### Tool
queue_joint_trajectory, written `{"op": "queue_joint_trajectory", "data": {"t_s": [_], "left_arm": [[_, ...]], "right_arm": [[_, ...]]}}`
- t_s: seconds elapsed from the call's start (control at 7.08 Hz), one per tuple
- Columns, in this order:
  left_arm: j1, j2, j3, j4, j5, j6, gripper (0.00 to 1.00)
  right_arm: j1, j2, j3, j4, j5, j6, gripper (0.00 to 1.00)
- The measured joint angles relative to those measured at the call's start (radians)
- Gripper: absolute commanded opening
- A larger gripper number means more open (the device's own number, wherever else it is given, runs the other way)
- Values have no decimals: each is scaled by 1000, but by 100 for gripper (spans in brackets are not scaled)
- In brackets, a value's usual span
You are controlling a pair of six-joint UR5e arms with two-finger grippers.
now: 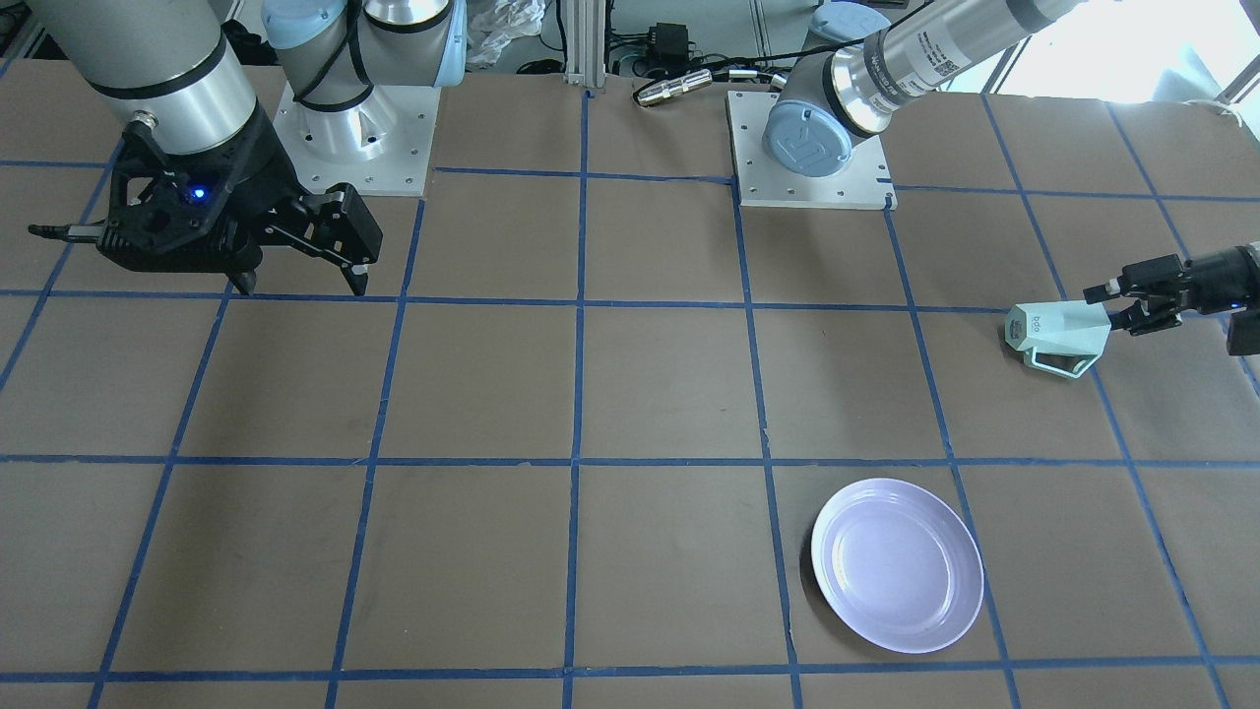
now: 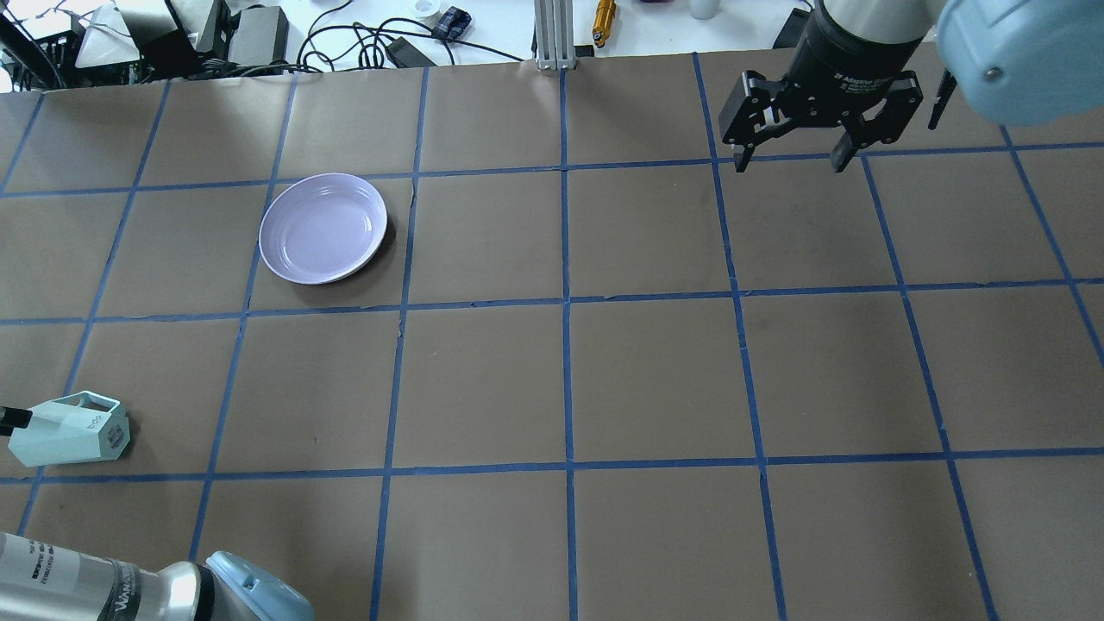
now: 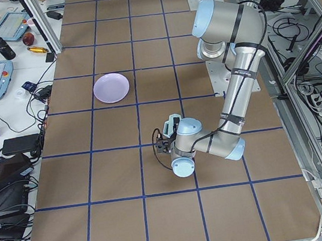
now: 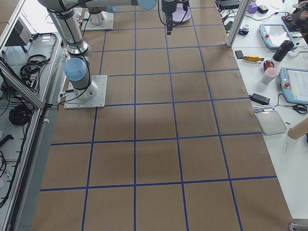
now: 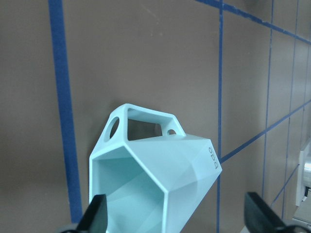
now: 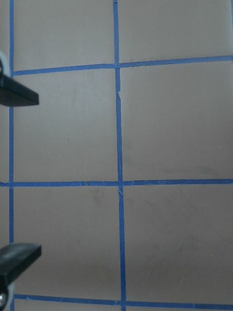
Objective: Flip cup and place on plate
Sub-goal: 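Grasp the mint-green cup with the left gripper and lift it, then carry the cup with the left gripper toward the white plate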
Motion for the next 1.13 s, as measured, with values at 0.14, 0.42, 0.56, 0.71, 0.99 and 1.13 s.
{"op": "queue_joint_trajectory", "data": {"t_s": [0.14, 0.42, 0.56, 0.71, 0.99, 1.13], "left_arm": [[0, -5, 1, -27, -3, 17, 7], [-2, -7, 2, -73, -6, 27, 0], [-4, -5, 3, -89, -7, 33, 0], [-6, 0, 3, -102, -13, 44, 0], [-18, 28, 7, -128, -26, 52, 0], [-36, 58, 15, -133, -27, 46, 0]], "right_arm": [[0, 0, 0, 0, 0, 0, 100], [0, 0, 0, 0, 0, 0, 100], [0, 0, 0, 0, 0, 0, 100], [0, 0, 0, 0, -1, 1, 100], [0, 0, 0, 0, -1, 0, 100], [0, 0, 0, 0, -1, 0, 100]]}}
